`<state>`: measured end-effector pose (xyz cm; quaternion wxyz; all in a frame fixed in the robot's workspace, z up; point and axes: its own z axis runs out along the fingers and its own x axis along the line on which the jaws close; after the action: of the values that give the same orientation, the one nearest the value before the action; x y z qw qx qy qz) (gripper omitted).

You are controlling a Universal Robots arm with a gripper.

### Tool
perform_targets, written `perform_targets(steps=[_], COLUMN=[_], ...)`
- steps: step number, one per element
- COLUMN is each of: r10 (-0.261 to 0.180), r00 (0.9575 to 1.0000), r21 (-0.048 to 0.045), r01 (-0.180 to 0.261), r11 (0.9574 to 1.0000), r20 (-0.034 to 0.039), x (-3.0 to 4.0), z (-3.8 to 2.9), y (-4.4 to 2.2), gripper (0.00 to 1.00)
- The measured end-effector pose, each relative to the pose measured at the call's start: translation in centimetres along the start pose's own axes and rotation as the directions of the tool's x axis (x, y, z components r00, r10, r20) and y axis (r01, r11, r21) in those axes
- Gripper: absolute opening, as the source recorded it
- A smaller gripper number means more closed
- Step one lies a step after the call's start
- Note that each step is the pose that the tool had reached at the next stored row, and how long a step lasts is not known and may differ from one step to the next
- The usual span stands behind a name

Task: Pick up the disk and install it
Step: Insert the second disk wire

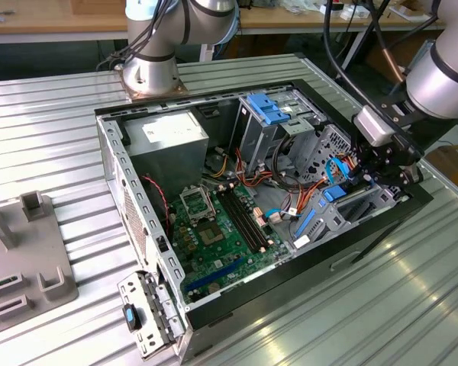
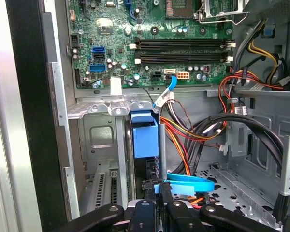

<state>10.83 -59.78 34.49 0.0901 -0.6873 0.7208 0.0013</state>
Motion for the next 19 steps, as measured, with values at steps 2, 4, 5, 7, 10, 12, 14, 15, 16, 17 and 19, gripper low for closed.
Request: perform_targets(steps=[2, 4, 5, 7, 10, 12, 14, 15, 16, 17, 19], r10=[0.000, 0.000, 0.000, 0.000, 0.000, 0.000, 0.000, 0.000, 0.000, 0.000, 0.000], r00=[1.0000, 1.0000, 1.0000, 1.0000, 1.0000, 1.0000, 1.0000, 1.0000, 1.0000, 1.0000, 1.0000], r21=[0.0000, 0.0000, 0.0000, -0.0001, 0.0000, -0.0001, 0.0000, 0.0000, 0.0001, 0.0000, 0.0000], r01=[0.000, 0.000, 0.000, 0.000, 0.000, 0.000, 0.000, 0.000, 0.000, 0.000, 0.000], r11=[1.0000, 1.0000, 1.0000, 1.0000, 1.0000, 1.0000, 1.0000, 1.0000, 1.0000, 1.0000, 1.0000], r20=[0.0000, -0.0001, -0.0004, -0.0006, -0.0004, -0.0005, -0.0005, -0.0014, -0.0020, -0.0026, -0.0035], x=[0.02, 0.02, 0.04, 0.06, 0.08, 0.10, 0.11, 0.12, 0.13, 0.13, 0.14], z=[0.10, 0.18, 0.26, 0.41, 0.63, 0.72, 0.84, 0.90, 0.97, 1.03, 1.05], y=[0.02, 0.02, 0.03, 0.05, 0.07, 0.09, 0.10, 0.11, 0.12, 0.12, 0.13], gripper=[0.16, 0.16, 0.16, 0.16, 0.16, 0.16, 0.16, 0.16, 0.16, 0.16, 0.16])
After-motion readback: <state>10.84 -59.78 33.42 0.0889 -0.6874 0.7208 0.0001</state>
